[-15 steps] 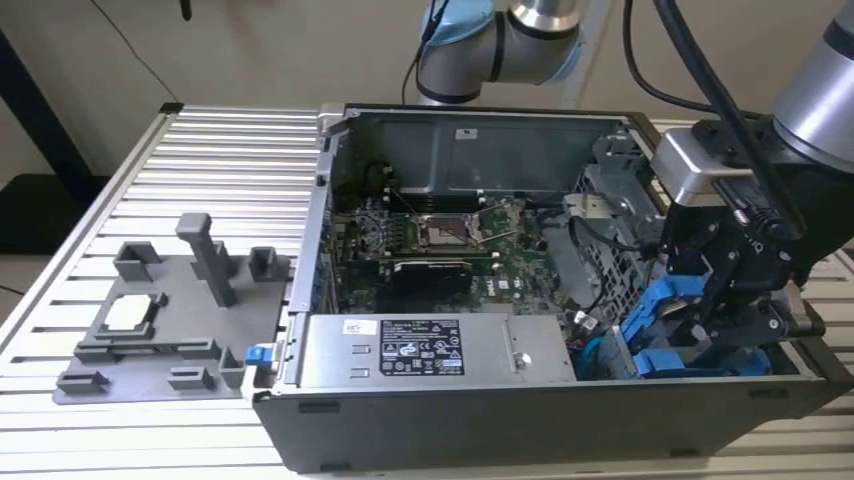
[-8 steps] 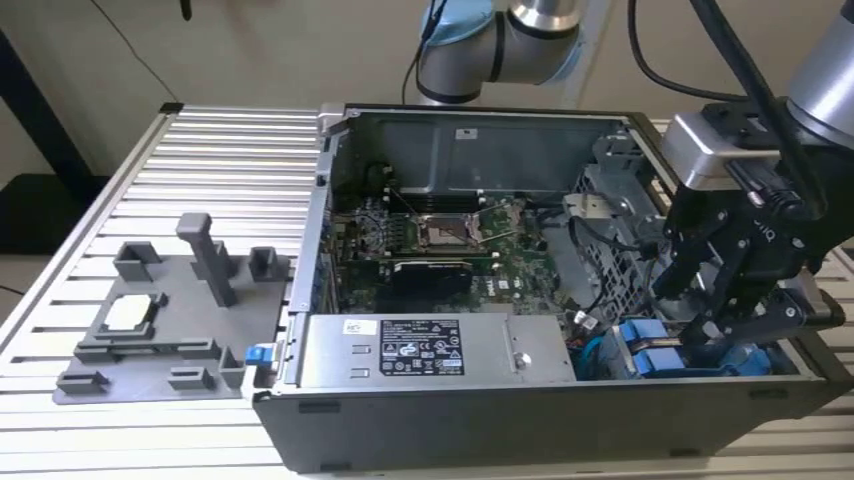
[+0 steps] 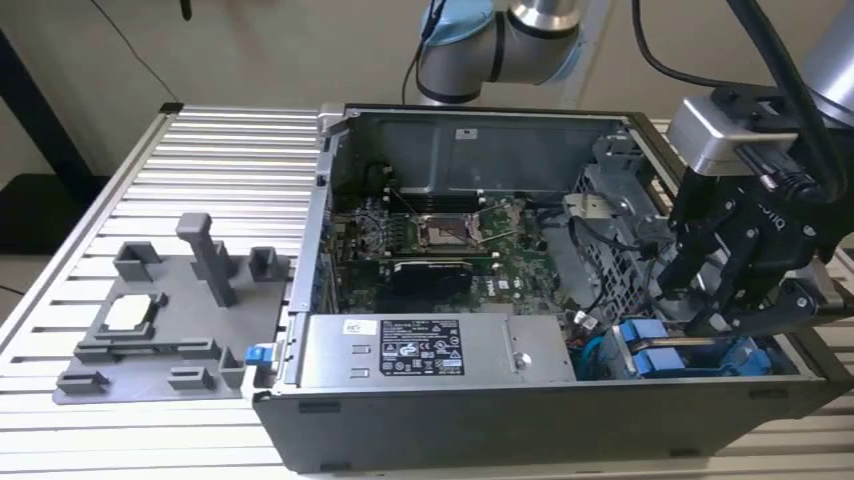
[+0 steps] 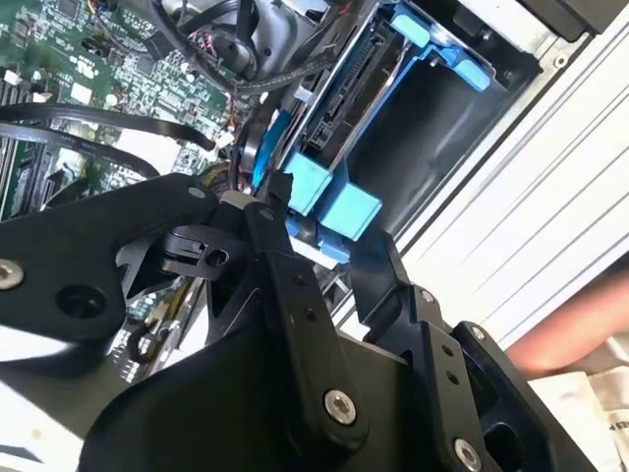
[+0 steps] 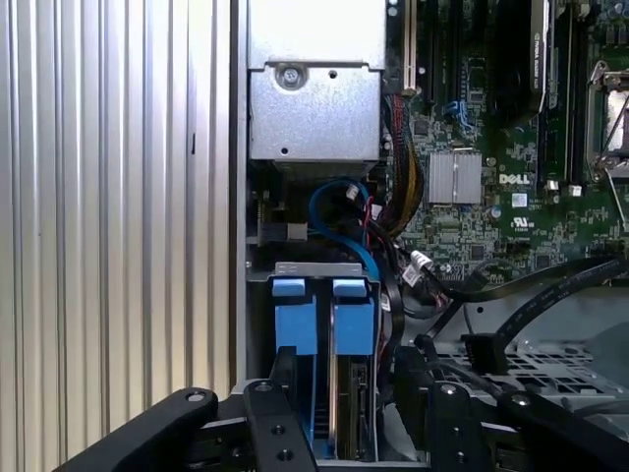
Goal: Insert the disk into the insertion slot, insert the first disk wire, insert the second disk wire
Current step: 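Insert the disk into the insertion slot, then insert the first disk wire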
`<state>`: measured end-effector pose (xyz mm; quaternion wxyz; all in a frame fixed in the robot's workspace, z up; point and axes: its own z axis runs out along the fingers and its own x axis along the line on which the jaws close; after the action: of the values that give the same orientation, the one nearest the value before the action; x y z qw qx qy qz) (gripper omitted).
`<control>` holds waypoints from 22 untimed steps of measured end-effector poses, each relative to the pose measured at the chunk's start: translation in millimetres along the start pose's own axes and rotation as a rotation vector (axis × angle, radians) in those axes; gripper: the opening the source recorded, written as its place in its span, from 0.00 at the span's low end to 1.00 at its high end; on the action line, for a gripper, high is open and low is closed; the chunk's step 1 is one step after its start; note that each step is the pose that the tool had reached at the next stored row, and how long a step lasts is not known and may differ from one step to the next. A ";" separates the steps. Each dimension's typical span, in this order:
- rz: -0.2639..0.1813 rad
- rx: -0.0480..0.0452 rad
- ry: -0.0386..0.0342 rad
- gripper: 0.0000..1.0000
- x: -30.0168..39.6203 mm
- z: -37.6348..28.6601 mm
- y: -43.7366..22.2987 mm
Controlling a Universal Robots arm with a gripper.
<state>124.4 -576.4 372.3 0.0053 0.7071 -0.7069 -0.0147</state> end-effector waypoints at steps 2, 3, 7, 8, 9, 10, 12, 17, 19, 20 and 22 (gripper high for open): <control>-0.001 0.0187 -0.0002 0.53 -0.2 -0.1 0.0; -0.001 0.0363 -0.0012 0.53 -0.2 -0.1 0.0; -0.004 0.1092 -0.0085 0.53 -0.2 0.0 0.1; -0.004 0.1270 -0.0112 0.53 -0.2 0.1 0.0; -0.005 0.1424 -0.0147 0.53 -0.2 0.0 0.1; -0.005 0.1568 -0.0196 0.53 -0.3 -0.1 0.1; -0.007 0.1828 -0.0317 0.53 -0.4 -0.1 0.1; -0.008 0.2026 -0.0476 0.53 -3.1 0.0 -1.4; -0.011 0.2025 -0.0478 0.53 -4.5 0.0 -3.2; -0.012 0.2025 -0.0478 0.53 -5.0 -0.1 -4.0; -0.013 0.2013 -0.0480 0.53 -6.0 -0.1 -5.7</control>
<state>130.1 -570.4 372.3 -0.0827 0.7082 -0.7000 0.0394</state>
